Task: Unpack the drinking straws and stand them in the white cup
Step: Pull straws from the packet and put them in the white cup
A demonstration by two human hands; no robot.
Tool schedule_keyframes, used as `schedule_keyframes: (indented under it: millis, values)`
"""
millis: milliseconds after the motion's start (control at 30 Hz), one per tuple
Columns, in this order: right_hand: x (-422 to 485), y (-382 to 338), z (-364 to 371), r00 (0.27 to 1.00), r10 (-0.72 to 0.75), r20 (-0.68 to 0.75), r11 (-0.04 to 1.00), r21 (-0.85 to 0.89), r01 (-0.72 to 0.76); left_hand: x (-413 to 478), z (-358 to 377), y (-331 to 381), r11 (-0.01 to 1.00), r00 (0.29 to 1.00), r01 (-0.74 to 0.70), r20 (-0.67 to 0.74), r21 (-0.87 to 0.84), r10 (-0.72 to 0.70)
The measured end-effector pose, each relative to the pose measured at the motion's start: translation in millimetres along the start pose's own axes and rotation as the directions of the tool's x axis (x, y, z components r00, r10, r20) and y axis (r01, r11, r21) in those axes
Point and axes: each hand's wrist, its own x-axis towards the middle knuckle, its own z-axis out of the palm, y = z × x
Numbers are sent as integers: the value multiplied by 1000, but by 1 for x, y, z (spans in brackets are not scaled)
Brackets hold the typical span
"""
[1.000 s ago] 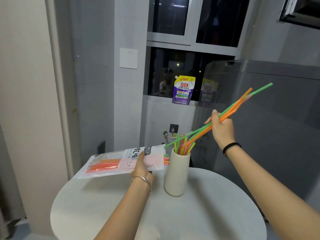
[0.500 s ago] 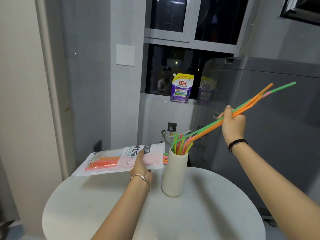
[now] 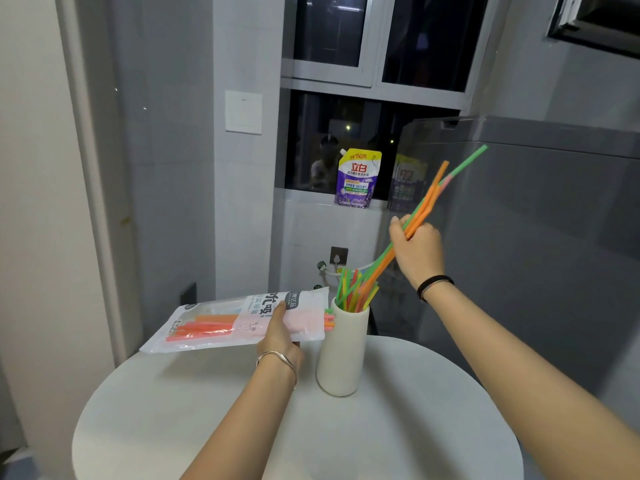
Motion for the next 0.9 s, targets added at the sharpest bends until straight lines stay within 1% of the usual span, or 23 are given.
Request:
schedule_keyframes:
  millis: [100, 233, 300, 367, 400, 467, 500, 600, 667, 733, 800, 867, 900]
  values:
    - [-3, 3, 15, 998, -16, 65, 997, -74, 21, 1, -2, 0, 1000, 1000, 1, 7, 9, -1]
    - [-9, 13, 31, 984, 25, 174, 993, -116, -4, 0, -4, 1, 1000, 1000, -3, 5, 12, 3]
    - [-13, 19, 37, 961, 52, 270, 984, -180, -3, 0, -5, 1, 1000, 1000, -6, 6, 16, 6]
    - [-16, 27, 42, 915, 111, 387, 964, -266, -4, 0, -6, 0, 1000, 1000, -10, 6, 24, 10]
    - [-16, 30, 43, 896, 147, 420, 959, -284, -24, 1, -7, 0, 1000, 1000, -9, 5, 28, 9]
    - [-15, 32, 44, 881, 189, 435, 966, -244, -87, 1, -8, -1, 999, 1000, -7, -3, 33, 7]
    - [-14, 32, 43, 888, 182, 423, 975, -197, -106, 1, -9, -2, 999, 1000, -7, -4, 33, 7]
    - [-11, 27, 41, 928, 117, 353, 993, -43, -109, 2, -9, -3, 1000, 1000, -4, 8, 28, 4]
    - [-10, 25, 41, 936, 95, 338, 994, 9, -105, 2, -9, -4, 1000, 1000, 2, 16, 28, -2]
    - [-13, 22, 41, 933, 70, 354, 995, 37, -88, 1, -9, -5, 999, 1000, 3, 24, 36, -4]
    - [-19, 22, 43, 909, 38, 415, 999, -20, -33, 0, -10, -6, 999, 999, 7, 31, 36, -8]
    - [-25, 27, 46, 847, 48, 529, 984, -168, 50, -2, -11, -6, 1000, 999, 5, 35, 27, -6]
    - [-28, 30, 48, 829, 68, 555, 976, -208, 59, -3, -11, -6, 1000, 999, 2, 33, 20, -2]
